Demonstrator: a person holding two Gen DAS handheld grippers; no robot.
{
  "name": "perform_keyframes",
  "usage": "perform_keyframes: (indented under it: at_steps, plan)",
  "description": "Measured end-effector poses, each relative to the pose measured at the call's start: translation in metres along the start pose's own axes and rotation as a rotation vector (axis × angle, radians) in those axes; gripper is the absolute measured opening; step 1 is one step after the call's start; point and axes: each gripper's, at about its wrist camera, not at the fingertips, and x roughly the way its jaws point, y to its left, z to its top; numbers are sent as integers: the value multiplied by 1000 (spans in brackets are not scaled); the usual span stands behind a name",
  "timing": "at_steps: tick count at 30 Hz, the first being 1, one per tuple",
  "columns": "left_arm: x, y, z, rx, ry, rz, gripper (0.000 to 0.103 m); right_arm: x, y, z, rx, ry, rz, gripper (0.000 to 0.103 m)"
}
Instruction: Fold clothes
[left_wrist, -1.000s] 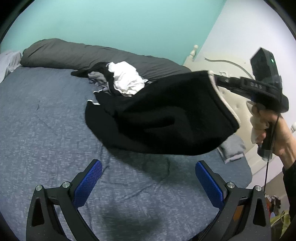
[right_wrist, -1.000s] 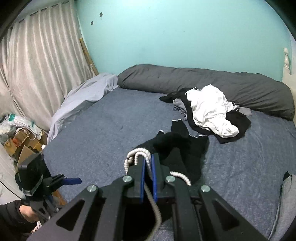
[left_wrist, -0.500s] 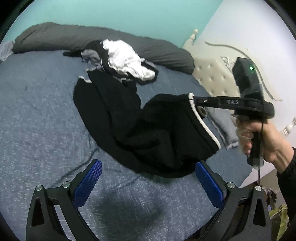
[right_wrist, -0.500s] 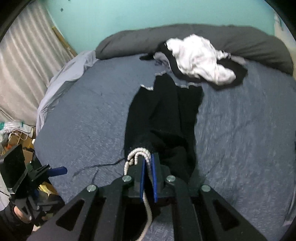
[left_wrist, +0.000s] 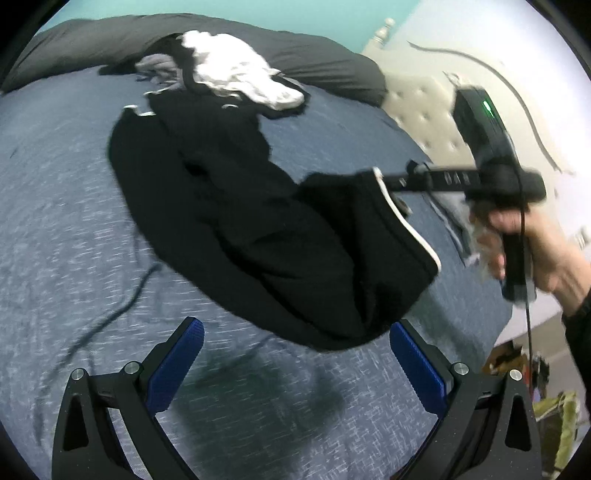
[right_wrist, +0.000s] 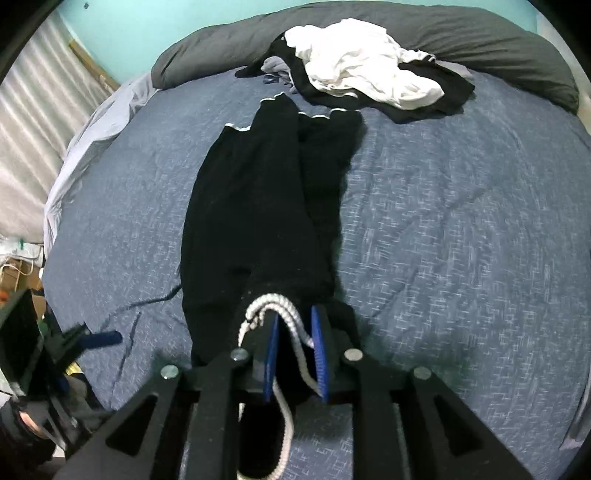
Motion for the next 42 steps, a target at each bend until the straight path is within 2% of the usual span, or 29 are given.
perform_keyframes:
  at_steps: [1,3,11,14,16,29,35,42]
  plan:
    - [4,-3,0,5,4,-5,103,-2,-1,-1,-10,6,-9,28]
    - [11,-6,2,6,5,-6,103,-5,-6,-4,-18,15,-20,33]
    - [41,-28,8,34,24,-12,102,-6,-32,-19,16,42,-30,36]
    - [51,-41,7,61,35,-29,102,-5,-44,-26,45,50,-35,40]
    - [58,-49,7,84,44,-37,102,-7,-53,-33,58,51,-39,45]
    - [104,-67,-7,182,112,0,87,-31,-112,-71,177,21,-55,47]
    - [116,-68,-10,241,136,47,70,-27,-110,-78,180,23,-38,47]
    - [119,-62,-10,307,155,90,18,-24,-105,-82,176,25,-37,47]
